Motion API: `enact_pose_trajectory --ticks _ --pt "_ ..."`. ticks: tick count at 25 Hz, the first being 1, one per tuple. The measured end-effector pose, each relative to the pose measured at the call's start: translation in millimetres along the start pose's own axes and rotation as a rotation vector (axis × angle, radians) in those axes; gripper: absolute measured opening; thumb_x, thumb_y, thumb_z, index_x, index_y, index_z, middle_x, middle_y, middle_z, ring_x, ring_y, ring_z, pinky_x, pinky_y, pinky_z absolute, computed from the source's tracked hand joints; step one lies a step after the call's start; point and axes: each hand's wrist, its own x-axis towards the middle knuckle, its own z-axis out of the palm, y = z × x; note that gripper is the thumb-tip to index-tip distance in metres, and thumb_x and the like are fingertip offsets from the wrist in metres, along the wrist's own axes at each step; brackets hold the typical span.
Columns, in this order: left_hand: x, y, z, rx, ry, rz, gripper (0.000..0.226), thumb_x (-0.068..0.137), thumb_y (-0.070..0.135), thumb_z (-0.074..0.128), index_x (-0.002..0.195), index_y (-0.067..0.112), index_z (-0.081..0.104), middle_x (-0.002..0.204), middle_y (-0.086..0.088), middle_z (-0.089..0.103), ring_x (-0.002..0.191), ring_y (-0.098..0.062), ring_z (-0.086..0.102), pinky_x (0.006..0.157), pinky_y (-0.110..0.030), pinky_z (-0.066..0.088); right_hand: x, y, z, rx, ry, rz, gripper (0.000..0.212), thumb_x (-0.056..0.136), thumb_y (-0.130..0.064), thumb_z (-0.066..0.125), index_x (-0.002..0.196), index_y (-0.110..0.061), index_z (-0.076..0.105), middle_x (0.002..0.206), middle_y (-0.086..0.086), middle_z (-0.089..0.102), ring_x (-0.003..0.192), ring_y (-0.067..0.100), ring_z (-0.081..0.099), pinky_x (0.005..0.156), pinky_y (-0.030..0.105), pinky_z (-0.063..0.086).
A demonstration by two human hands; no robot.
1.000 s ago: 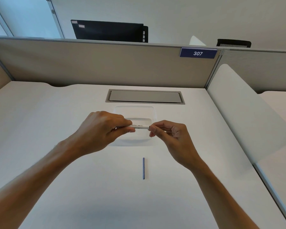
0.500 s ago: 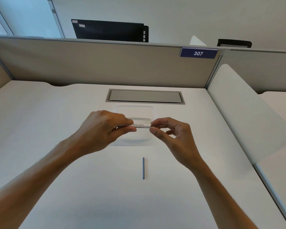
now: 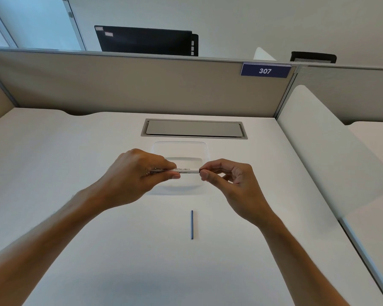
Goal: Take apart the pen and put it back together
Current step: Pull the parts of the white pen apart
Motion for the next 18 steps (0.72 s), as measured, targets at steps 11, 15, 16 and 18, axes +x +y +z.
enact_pose_trajectory --ticks 11,15,16,18 --pt "3 16 3 0.131 -0.020 0.097 0.027 0.090 0.041 0.057 0.091 0.020 0.073 0.070 0.007 0.068 0.056 -0.019 0.054 0.051 -0.039 0.049 5 -3 32 -0.050 0.181 0.008 0.056 0.102 -0.041 0.044 0.052 -0.018 0.034 0.048 -0.005 0.033 0.049 0.015 0.029 0.049 0.032 0.024" --pt "3 23 5 0.121 -0.034 0.079 0.035 0.089 0.050 0.054 0.110 0.024 0.067 0.087 0.011 0.070 0.060 -0.012 0.057 0.058 -0.038 0.054 7 -1 41 0.014 0.246 0.008 0.056 0.101 -0.036 0.044 0.053 -0.010 0.033 0.050 0.006 0.029 0.049 0.016 0.026 0.048 0.035 0.022" --pt "4 26 7 0.119 -0.043 0.093 0.038 0.089 0.051 0.053 0.115 0.026 0.065 0.092 0.011 0.071 0.061 -0.011 0.058 0.059 -0.039 0.055 7 -1 42 0.042 0.240 -0.004 0.056 0.103 -0.033 0.044 0.053 -0.009 0.034 0.051 0.006 0.030 0.050 0.016 0.027 0.049 0.035 0.023" --pt "7 33 11 0.086 -0.070 0.137 0.034 0.093 0.045 0.053 0.122 0.029 0.062 0.103 0.010 0.073 0.071 -0.011 0.064 0.064 -0.039 0.056 7 -3 45 0.073 0.220 -0.029 0.055 0.104 -0.029 0.043 0.052 -0.013 0.037 0.050 0.004 0.031 0.049 0.014 0.028 0.049 0.031 0.023"
